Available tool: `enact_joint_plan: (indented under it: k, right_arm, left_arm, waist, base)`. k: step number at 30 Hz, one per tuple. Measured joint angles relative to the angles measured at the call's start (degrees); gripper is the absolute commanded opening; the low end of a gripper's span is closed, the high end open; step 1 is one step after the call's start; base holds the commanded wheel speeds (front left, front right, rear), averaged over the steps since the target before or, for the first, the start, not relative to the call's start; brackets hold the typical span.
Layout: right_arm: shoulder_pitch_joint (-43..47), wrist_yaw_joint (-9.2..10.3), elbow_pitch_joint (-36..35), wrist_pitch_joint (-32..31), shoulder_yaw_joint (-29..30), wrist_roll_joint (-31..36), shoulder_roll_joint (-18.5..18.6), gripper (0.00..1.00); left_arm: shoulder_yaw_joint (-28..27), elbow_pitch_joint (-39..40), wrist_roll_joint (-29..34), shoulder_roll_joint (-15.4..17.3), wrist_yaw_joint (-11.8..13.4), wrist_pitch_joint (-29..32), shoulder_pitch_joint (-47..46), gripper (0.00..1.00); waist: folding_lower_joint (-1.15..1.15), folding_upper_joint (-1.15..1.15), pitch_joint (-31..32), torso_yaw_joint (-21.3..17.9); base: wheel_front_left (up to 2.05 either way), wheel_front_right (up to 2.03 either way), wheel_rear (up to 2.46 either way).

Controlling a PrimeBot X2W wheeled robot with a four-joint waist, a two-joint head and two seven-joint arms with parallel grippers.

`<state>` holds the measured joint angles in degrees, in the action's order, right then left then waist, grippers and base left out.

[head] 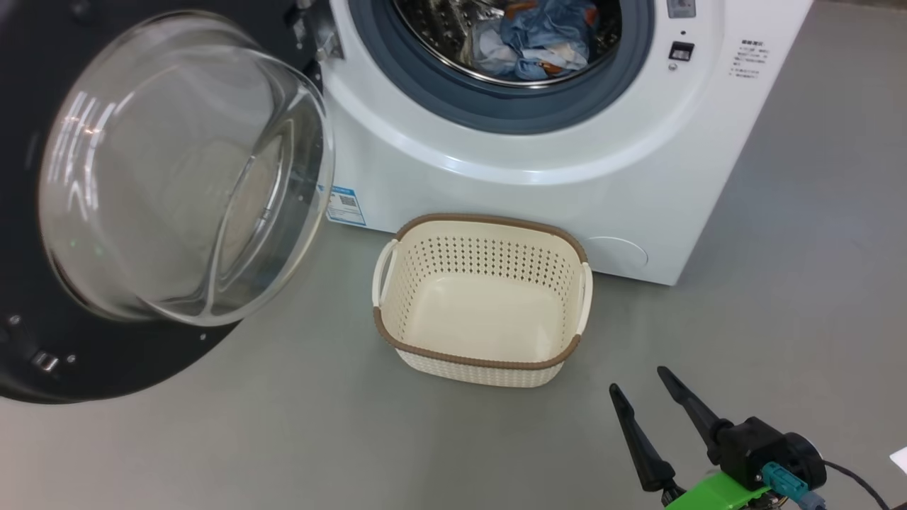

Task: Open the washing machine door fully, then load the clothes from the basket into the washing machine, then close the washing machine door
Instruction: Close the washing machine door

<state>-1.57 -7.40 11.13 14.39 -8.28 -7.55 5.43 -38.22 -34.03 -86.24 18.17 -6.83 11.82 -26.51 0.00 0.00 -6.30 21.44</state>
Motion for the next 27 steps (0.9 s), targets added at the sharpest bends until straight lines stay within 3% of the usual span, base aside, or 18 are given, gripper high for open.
enact_joint_plan:
  k: [14, 27]
  right_arm:
    - [-1.20, 0.00, -0.71, -0.74, -0.12, -0.10, 0.57, 1.00]
    - [-1.90, 0.00, -0.62, -0.75, -0.60, -0.30, 0.41, 1.00]
  left_arm:
    - [2.48, -4.83, -0.01, 1.94, -0.08, 4.09, -2.10, 0.00]
    - [3.36, -1.96, -3.75, 1.71, -0.10, 13.45, -0.99, 0.00]
  waist:
    - [0.00, 0.00, -2.60, -2.78]
    - [0.00, 0.00, -3.21, -2.07]
  base:
    - [0.00, 0.00, 0.00]
    - [0.00, 0.00, 0.00]
